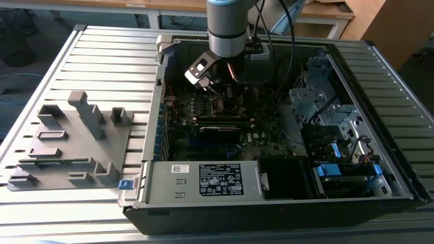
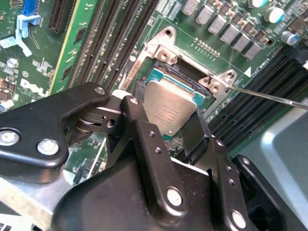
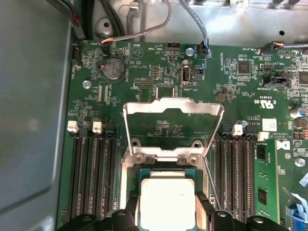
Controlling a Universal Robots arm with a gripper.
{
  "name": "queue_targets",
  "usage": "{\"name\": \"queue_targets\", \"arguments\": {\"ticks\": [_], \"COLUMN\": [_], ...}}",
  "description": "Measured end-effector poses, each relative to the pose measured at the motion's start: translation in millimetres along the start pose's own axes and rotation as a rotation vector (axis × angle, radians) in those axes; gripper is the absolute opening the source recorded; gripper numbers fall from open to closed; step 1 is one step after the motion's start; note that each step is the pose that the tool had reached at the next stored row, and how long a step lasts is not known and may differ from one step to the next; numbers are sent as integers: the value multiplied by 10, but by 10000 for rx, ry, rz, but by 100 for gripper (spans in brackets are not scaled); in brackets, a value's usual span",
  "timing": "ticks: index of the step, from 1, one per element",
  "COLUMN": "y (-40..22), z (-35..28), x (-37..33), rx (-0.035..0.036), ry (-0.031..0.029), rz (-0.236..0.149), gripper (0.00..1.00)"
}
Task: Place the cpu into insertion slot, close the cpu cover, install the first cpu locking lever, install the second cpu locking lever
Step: 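Place the cpu into insertion slot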
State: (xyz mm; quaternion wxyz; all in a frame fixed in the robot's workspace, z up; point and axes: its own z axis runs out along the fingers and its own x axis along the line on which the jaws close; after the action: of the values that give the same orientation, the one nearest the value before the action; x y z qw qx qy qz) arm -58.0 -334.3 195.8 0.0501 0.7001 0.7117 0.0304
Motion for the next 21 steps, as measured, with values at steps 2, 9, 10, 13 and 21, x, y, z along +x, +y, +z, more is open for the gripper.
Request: {"name": "queue_targets", "arguments": {"ticks": [2, 9, 10, 13, 21], "y": [0, -10, -12, -15, -16], "z": [2, 4, 8, 27, 30], "x": [0, 7, 8, 8, 19], "rx": [0, -2, -1, 2, 0], "ry": [-3, -1, -1, -6, -3], "rz": [0, 1, 3, 22, 29], "gripper": [54, 54, 54, 54, 54]}}
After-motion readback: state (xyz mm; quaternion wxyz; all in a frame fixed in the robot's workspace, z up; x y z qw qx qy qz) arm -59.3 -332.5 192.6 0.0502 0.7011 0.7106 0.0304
